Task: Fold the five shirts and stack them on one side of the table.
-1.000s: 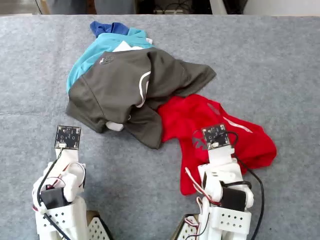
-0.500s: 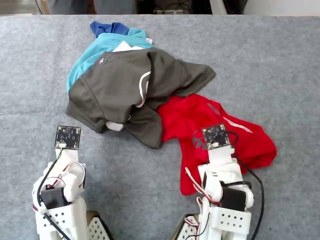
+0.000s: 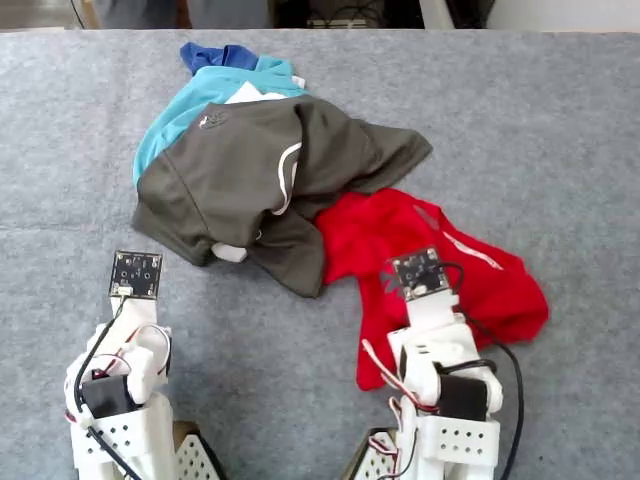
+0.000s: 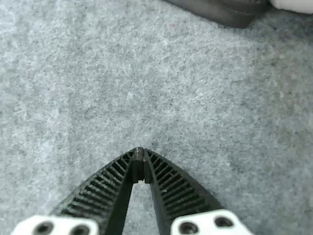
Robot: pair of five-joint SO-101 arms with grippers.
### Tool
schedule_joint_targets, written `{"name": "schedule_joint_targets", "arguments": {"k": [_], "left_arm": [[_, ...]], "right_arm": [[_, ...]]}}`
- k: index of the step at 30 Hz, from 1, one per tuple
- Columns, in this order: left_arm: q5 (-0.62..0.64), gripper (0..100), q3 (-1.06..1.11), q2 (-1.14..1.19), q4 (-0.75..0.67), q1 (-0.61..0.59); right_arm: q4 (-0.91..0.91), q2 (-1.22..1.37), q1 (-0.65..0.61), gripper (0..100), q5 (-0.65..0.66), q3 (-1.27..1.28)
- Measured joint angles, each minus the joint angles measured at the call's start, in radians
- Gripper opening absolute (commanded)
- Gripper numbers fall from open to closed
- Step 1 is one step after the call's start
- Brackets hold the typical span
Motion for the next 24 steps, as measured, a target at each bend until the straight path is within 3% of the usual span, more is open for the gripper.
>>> {"name": "schedule_joint_targets", "arguments": {"k": [8, 13, 19, 24], "left_arm": [[0.0, 3, 0.0, 0.0, 0.0, 0.0], [0.0, 3, 0.0, 0.0, 0.0, 0.0], [0.0, 3, 0.0, 0.0, 0.0, 0.0], [0.0, 3, 0.0, 0.0, 0.0, 0.0]], "right_arm": [[-0.359, 0.0, -0.046, 1.5, -0.003, -0.137], [-0.407, 0.0, -0.086, 1.5, -0.044, -0.405], [-0.311, 0.272, -0.091, 1.5, -0.166, -0.919], [-0.011, 0.738, -0.089, 1.5, -0.37, -1.54]]}}
